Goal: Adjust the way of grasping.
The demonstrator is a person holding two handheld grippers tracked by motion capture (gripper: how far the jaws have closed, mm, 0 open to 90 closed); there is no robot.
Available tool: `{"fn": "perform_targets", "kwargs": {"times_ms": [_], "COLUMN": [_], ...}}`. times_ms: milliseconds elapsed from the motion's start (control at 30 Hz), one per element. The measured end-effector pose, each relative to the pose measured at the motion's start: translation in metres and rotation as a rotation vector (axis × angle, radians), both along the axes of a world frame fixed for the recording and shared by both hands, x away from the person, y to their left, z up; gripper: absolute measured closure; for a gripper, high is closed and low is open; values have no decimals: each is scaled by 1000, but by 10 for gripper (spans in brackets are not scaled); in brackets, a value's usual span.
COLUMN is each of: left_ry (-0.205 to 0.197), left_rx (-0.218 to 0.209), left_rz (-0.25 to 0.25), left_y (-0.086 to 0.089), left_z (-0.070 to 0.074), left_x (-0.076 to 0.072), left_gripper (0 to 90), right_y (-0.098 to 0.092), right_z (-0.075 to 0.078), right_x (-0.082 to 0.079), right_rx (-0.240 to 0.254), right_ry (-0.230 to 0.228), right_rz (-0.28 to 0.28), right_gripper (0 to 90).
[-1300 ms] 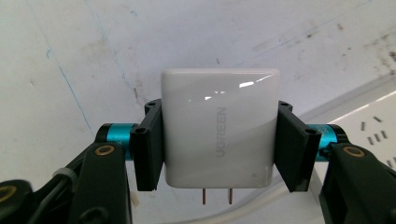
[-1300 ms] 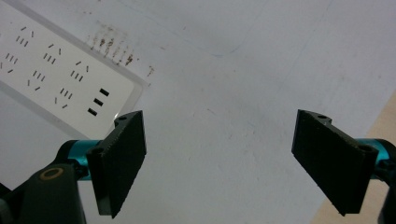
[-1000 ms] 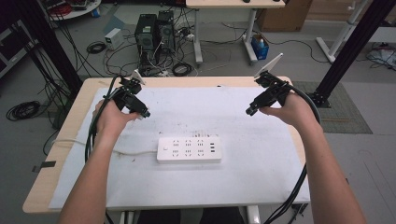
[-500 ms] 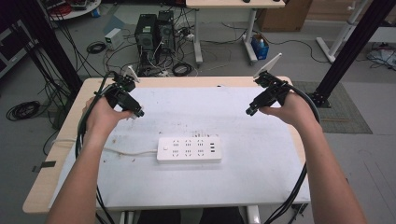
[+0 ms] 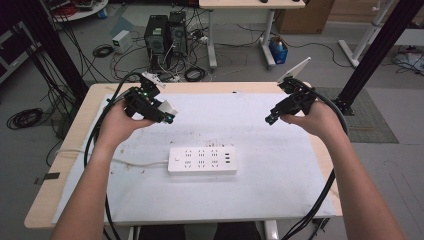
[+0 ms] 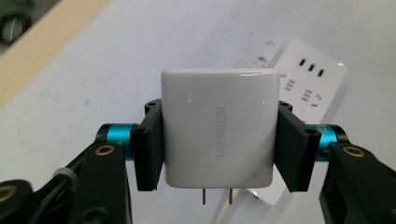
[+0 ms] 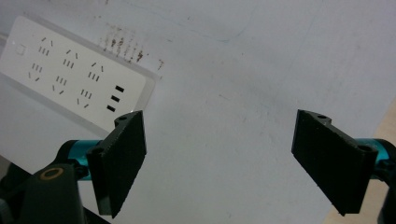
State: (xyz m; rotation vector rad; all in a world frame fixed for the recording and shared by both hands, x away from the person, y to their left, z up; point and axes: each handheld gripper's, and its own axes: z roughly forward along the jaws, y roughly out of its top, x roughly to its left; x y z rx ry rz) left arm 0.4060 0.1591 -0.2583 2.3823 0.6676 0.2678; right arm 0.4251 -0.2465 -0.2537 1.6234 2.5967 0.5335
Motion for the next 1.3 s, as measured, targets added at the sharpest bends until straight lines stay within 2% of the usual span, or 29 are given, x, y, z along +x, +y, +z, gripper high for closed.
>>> {"fn": "perform_targets", "kwargs": {"times_ms": [33, 133, 167, 200, 233, 267, 300, 433, 567, 633, 767, 800, 900, 933, 1000, 1067, 1300], "left_ry": [-12, -61, -61, -63, -63, -63, -87, -104, -117, -111, -117, -120, -130, -148, -180, -191, -226], "left_rx": [-12, -48, -48, -88, -88, -88, -127, -175, -191, -200, -191, -194, -198, -206, -196, -178, -144], "left_rz": [-31, -142, -142, -204, -204, -204, -286, -355, -397, -418, -445, -448, -449, -463, -484, -493, -484], "left_y": [-3, -13, -13, -22, -22, -22, -37, -56, -71, -79, -91, -93, -98, -103, -110, -116, -124], "left_z": [0, -1, -1, -3, -3, -3, -7, -13, -18, -20, -21, -22, -22, -21, -21, -22, -24], "left_x": [-1, -5, -5, -7, -7, -7, -8, -10, -11, -12, -13, -13, -13, -15, -18, -20, -20], "left_gripper": [425, 425, 425, 426, 426, 426, 426, 426, 426, 426, 426, 425, 425, 425, 425, 426, 426], "right_y": [-1, -1, 0, 1, 1, 2, 7, 16, 28, 34, 43, 46, 53, 56, 59, 62, 69], "right_z": [1, 5, 7, 9, 9, 10, 13, 12, 6, 4, 0, -1, -3, -4, -7, -10, -17], "right_x": [-1, -6, -8, -10, -10, -12, -15, -19, -22, -22, -21, -21, -20, -20, -19, -18, -16], "right_rx": [19, 120, 161, 210, 210, 258, 333, 467, 555, 574, 610, 615, 610, 609, 614, 630, 643], "right_ry": [7, 26, 35, 44, 44, 49, 55, 96, 146, 157, 185, 192, 200, 205, 212, 223, 246], "right_rz": [-8, -27, -31, -30, -30, -27, -25, -13, 1, 7, 10, 12, 11, 8, 6, 7, 14], "right_gripper": [173, 173, 173, 174, 174, 174, 174, 174, 198, 210, 214, 245, 255, 259, 280, 326, 439]}}
